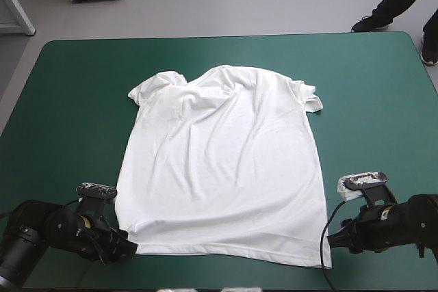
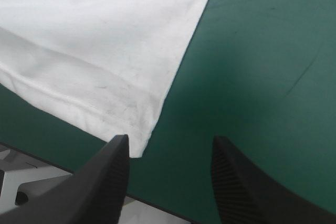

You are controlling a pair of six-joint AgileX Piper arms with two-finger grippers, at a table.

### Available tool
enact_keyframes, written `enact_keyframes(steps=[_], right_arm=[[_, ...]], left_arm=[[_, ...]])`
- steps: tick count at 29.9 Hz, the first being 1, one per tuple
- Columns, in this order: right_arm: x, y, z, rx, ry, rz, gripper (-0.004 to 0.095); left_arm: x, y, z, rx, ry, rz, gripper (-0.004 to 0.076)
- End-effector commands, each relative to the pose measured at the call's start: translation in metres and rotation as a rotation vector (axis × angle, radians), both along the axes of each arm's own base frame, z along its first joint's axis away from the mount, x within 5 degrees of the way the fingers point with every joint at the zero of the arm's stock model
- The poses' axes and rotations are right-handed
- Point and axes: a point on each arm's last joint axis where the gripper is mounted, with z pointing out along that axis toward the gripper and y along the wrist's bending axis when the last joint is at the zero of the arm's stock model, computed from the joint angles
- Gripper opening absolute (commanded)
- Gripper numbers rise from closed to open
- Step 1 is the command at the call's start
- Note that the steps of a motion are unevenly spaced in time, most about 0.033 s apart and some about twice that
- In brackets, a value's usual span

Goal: Fold the cloth

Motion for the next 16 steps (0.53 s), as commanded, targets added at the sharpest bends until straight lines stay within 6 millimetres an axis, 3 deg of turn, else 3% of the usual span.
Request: enact_keyframes(steps=[1, 11, 13, 16], right_arm=[[0.008, 0.001, 0.007, 0.005, -0.051, -0.001, 0.0473], [0.014, 0.002, 0.003, 0.006, -0.034, 0.009, 0.0473], [0.015, 0.002, 0.002, 0.002, -0.028, 0.020, 0.0473], [0.016, 0.003, 0.001, -0.007, -0.025, 0.051, 0.0473]], left_arm=[[0.007, -0.004, -0.004, -0.028, -0.048, -0.003, 0.0466], [0.029, -0.015, -0.027, -0.065, 0.025, -0.024, 0.0434], [0.032, -0.020, -0.030, -0.096, 0.040, -0.036, 0.0359], [0.035, -0.021, -0.035, -0.095, 0.065, -0.056, 0.0185]])
